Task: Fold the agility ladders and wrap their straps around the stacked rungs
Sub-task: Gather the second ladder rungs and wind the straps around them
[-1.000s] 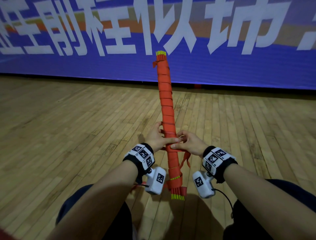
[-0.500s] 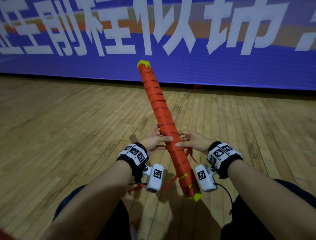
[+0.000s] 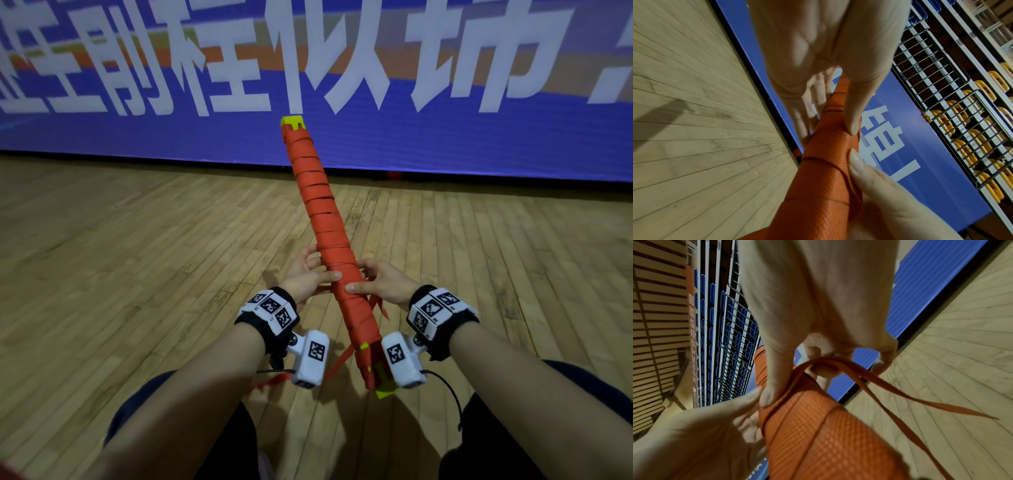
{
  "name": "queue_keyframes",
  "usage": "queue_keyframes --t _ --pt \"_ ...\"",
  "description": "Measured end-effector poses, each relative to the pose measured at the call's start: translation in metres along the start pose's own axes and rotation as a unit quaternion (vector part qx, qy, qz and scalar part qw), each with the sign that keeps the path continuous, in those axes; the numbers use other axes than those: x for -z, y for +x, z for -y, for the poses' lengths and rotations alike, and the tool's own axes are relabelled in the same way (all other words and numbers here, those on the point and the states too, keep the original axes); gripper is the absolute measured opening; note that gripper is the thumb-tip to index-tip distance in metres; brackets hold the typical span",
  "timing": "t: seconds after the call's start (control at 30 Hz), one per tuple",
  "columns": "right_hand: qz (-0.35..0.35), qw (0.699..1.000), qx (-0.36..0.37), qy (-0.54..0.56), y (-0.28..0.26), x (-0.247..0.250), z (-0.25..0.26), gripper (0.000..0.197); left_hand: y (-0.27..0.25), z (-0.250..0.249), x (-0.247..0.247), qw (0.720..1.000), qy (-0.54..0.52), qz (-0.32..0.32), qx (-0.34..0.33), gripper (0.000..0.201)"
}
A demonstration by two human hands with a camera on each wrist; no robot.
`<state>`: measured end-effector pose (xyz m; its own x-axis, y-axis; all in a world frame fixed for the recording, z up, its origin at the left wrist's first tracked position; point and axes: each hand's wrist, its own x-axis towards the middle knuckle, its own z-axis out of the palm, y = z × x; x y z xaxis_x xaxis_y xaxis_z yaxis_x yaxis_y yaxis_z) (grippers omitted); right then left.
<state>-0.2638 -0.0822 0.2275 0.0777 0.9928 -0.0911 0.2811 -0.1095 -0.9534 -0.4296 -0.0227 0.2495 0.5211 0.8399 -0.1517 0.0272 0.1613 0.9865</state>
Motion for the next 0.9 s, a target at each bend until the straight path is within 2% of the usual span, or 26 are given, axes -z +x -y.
queue_keyframes --t 0.07,0.37,0.47,0.63,0.77,0.9 --pt "0.013 1.000 0.003 0.001 -0.001 0.001 0.001 0.031 0.001 0.000 0.000 1.000 0.004 0.011 0.003 0.069" --pt "0.031 1.000 0.002 0.003 0.000 0.002 0.001 0.035 0.004 -0.002 0.005 0.998 0.024 0.047 0.022 0.073" --pt "0.008 1.000 0.004 0.008 0.003 -0.008 -0.001 0.040 0.004 -0.003 -0.001 0.997 0.077 0.030 -0.005 0.074" --pt "-0.020 0.999 0.021 -0.020 0.006 -0.014 -0.001 0.040 0.002 -0.007 -0.005 0.993 0.111 -0.019 -0.034 0.059" --pt "-0.003 1.000 0.027 -0.005 0.007 -0.008 0.003 0.037 0.000 -0.008 -0.001 0.992 0.114 -0.034 -0.036 0.056" --pt "0.029 0.999 0.029 0.010 0.004 -0.001 0.002 0.040 0.001 -0.009 0.000 0.994 0.103 -0.033 -0.031 0.078"
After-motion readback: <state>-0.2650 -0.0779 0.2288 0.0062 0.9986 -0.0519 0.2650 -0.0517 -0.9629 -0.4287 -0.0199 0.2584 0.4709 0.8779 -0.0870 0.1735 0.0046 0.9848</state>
